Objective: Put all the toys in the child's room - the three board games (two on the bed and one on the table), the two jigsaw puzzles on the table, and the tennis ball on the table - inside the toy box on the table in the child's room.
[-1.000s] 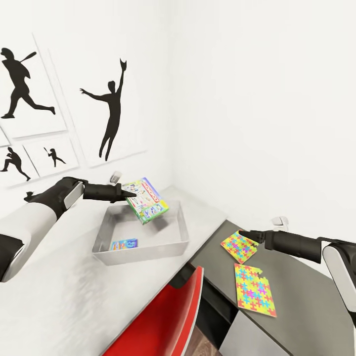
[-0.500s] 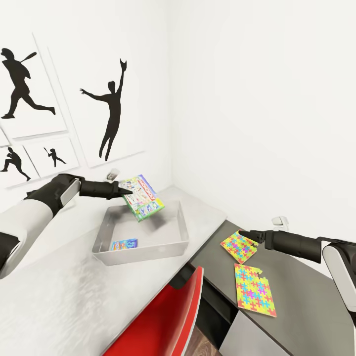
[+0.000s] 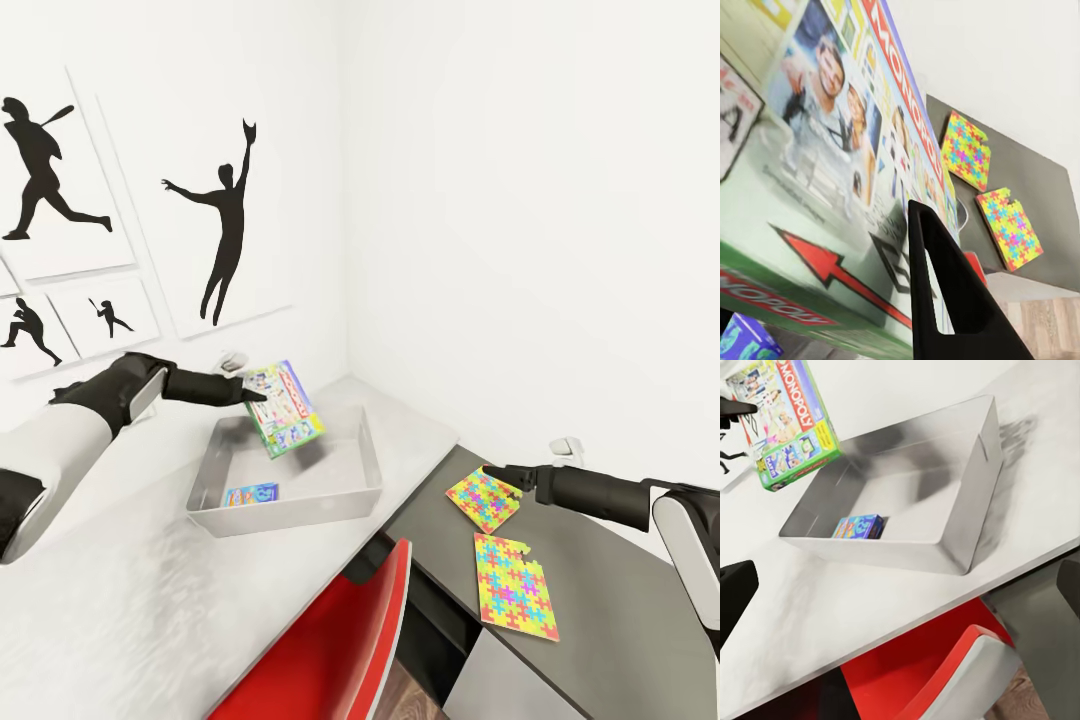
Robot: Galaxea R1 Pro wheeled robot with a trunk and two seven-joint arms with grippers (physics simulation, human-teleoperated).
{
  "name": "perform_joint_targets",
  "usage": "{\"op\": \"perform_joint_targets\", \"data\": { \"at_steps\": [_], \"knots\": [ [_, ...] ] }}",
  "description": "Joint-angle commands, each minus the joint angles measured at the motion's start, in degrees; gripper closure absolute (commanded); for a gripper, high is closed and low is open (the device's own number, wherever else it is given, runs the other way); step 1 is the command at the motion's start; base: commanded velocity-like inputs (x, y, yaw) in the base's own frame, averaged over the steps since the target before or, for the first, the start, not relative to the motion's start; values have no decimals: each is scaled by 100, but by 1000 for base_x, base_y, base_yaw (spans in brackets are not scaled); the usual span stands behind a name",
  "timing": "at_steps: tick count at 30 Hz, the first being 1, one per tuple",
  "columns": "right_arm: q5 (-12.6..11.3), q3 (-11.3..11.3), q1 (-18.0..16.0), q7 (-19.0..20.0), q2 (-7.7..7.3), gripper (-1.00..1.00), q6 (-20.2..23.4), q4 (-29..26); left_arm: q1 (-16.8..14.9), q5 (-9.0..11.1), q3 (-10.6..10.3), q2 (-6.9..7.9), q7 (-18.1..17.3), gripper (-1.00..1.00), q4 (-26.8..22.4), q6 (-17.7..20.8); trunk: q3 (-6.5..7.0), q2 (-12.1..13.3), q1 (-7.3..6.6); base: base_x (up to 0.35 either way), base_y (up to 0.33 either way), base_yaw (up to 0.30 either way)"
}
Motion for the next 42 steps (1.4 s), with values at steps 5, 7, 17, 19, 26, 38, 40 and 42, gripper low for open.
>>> {"op": "perform_joint_targets", "data": {
  "at_steps": [5,7,17,19,26,38,40,42],
  "knots": [
    [31,-8,-21,22,1,-100,24,-2,31,-27,-30,-99,-24,100,-1,-286,-13,-13,4,0,0,0],
    [30,-12,-26,21,4,-100,24,-2,69,-31,-22,-131,-28,100,0,-450,-13,-13,4,0,0,0],
    [45,-21,-31,-25,14,-100,24,22,192,-31,29,-213,59,100,58,-819,-13,-13,4,0,0,0],
    [47,-18,-31,-29,12,-100,24,29,203,-37,33,-238,143,100,66,-836,-13,-13,4,0,0,0],
    [28,-8,-33,-8,-9,-100,24,15,307,-43,39,-276,403,100,137,-874,-13,-13,4,0,0,0],
    [-47,4,-33,32,-33,-100,24,-3,441,-24,51,-583,452,100,199,-1108,-13,-13,4,0,0,0],
    [-62,2,-33,33,-30,-100,24,-3,443,-20,52,-595,444,100,219,-1112,-13,-13,4,0,0,0],
    [-105,0,-31,34,-27,-100,24,-2,445,3,66,-611,425,100,275,-1115,-15,-13,4,0,0,0]
  ]
}}
